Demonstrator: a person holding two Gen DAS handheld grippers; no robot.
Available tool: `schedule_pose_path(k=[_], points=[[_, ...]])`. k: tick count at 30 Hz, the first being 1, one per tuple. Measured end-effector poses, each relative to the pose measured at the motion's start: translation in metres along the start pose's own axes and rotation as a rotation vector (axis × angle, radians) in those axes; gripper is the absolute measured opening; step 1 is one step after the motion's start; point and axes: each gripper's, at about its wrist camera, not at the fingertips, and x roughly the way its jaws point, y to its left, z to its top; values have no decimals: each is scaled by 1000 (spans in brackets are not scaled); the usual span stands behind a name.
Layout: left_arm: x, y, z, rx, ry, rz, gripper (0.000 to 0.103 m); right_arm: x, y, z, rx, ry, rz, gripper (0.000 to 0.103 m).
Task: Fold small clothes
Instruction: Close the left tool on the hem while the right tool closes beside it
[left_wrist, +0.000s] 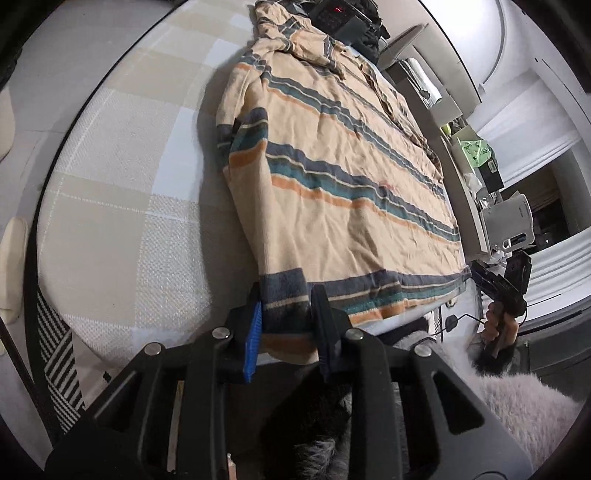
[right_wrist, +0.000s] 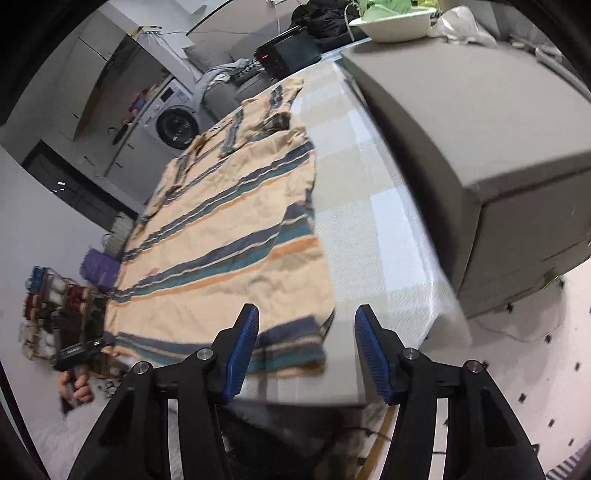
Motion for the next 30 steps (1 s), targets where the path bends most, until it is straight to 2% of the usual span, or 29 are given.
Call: schedule_pose_path(k=[5,7,8,12,15,20,24,28,29,30], points=[[2,6,4,-59,-37,-36,21,9,1,-1,52,7,114,56],[2,7,4,-61,-45,-33,21,15,4,1,70,3,121,49],[2,6,4,-60,-48,-31,21,17,6,1,75,7,109,43],[2,2,3,-37,-66,-21,20,18,11,1,73,18,59,29],[-2,0,1,-22,-89,-9,15,18,9,1,76,16,50,28],[-4,2,2,-28,-76,-17,16,17,8,1,74,49,39,29],[3,1,1,-43,-23,-2,19,13,4,-1,71,65,73,42],[10,-2,2,-46,-20,-25,19,18,9,0,59,37,78,42],[10,-3,1,-47,-28,-28,19,19,10,1,55,26,73,35],[11,-3,2,-49,-36,-29,19,22,12,2,50,12,40,21]])
